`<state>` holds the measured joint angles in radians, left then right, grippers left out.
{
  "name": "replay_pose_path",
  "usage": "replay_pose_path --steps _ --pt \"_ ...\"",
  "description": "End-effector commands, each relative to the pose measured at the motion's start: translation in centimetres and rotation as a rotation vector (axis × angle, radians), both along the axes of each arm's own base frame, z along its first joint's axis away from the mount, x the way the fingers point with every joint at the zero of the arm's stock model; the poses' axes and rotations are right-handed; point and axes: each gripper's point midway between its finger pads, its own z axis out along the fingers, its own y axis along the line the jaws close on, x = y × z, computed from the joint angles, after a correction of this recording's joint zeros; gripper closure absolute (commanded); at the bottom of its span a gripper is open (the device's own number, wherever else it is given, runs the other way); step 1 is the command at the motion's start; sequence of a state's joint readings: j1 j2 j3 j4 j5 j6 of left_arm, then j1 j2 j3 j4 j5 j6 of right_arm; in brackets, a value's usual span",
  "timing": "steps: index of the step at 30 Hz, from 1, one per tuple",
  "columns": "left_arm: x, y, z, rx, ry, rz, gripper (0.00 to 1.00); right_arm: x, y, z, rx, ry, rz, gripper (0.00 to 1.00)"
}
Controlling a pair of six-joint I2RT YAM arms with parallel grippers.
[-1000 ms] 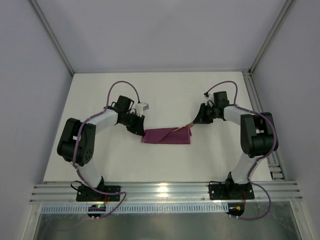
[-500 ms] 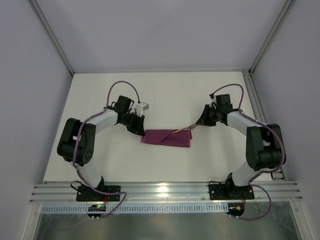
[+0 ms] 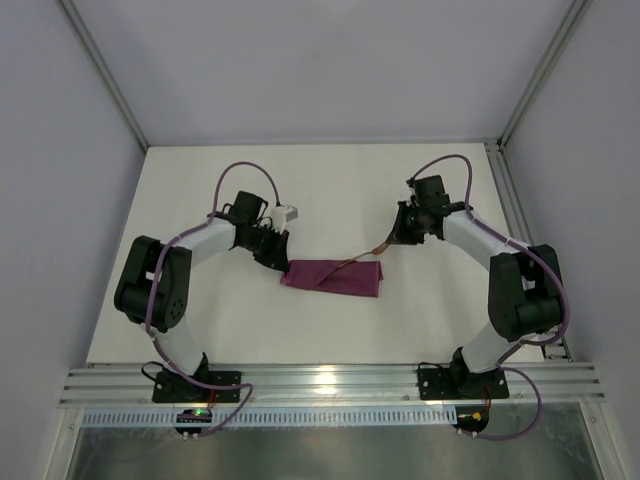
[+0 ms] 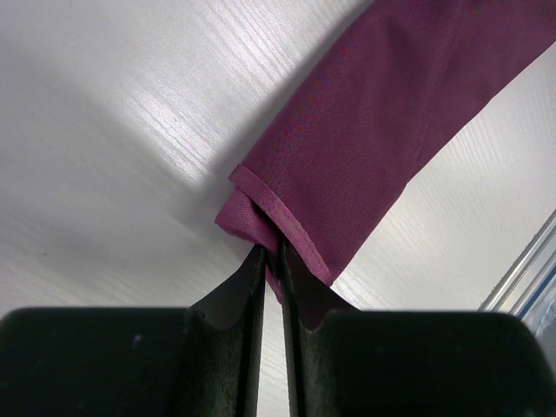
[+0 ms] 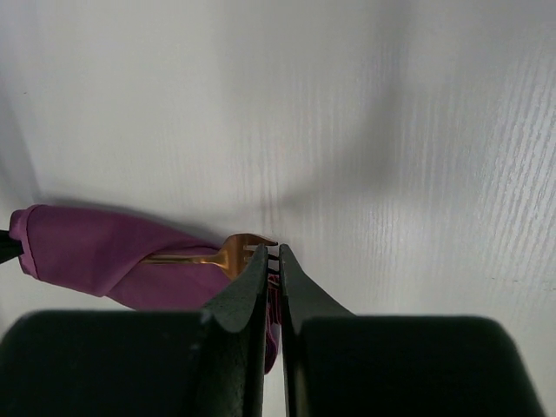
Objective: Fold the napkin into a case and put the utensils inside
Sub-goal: Stuff the fork at the center of the board.
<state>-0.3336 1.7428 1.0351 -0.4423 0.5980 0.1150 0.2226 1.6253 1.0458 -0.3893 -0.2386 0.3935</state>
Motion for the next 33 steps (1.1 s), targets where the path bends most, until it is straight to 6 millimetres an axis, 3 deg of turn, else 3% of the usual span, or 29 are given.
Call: replay_pose_path --steps 1,6,7,8,10,15,20,22,24,25,30,33 --pt "0.2 -0.5 0.6 -0.032 -0.021 -0.012 0.88 -1.1 -0.4 1.2 -0.039 -0.005 -0.04 0.96" --pt "0.0 -0.6 0.4 -0.039 -0.006 -0.01 0.88 -3.0 0.6 -0.1 0.036 -0.013 -0.121 0.96" --pt "0.0 -0.6 0.3 -0.039 -0.002 -0.011 0.88 -4.1 0.4 -1.4 0.043 0.009 -0.141 0.96" --pt "-0.1 -0.6 0.3 -0.04 0.002 -0.01 0.88 -3.8 0.5 -0.7 0.072 -0.033 -0.158 0.96" --pt "-0.1 -0.6 0.2 -0.038 0.007 -0.009 0.88 -4.4 0.0 -1.6 0.091 -0.037 -0.224 0.96" --pt "-0.2 -0.7 0.3 -0.047 0.012 -0.008 0.89 -5.7 -1.6 -1.6 0.109 -0.087 -0.351 0.96" --pt "-0.2 -0.8 0.3 -0.054 0.015 -0.01 0.89 -6.5 -2.4 -0.4 0.116 -0.115 -0.402 0.96" --pt "-0.1 -0.9 0.5 -0.058 0.01 -0.014 0.85 -6.9 -2.5 -0.1 0.116 -0.112 -0.402 0.96" --pt "0.2 -0.8 0.8 -0.05 -0.005 -0.019 0.7 -7.3 -2.5 -0.4 0.11 -0.103 -0.4 0.96" --pt "0.6 -0.7 1.2 -0.039 -0.027 -0.017 0.68 -7.3 -2.4 -0.5 0.112 -0.104 -0.396 0.96" --pt "2.0 -0.3 4.1 -0.019 -0.145 -0.038 0.6 -7.3 -1.7 -0.5 0.137 -0.106 -0.411 0.96" --pt "1.2 0.0 3.6 -0.001 -0.092 -0.057 0.6 -7.5 -2.2 -0.5 0.141 -0.119 -0.458 0.96"
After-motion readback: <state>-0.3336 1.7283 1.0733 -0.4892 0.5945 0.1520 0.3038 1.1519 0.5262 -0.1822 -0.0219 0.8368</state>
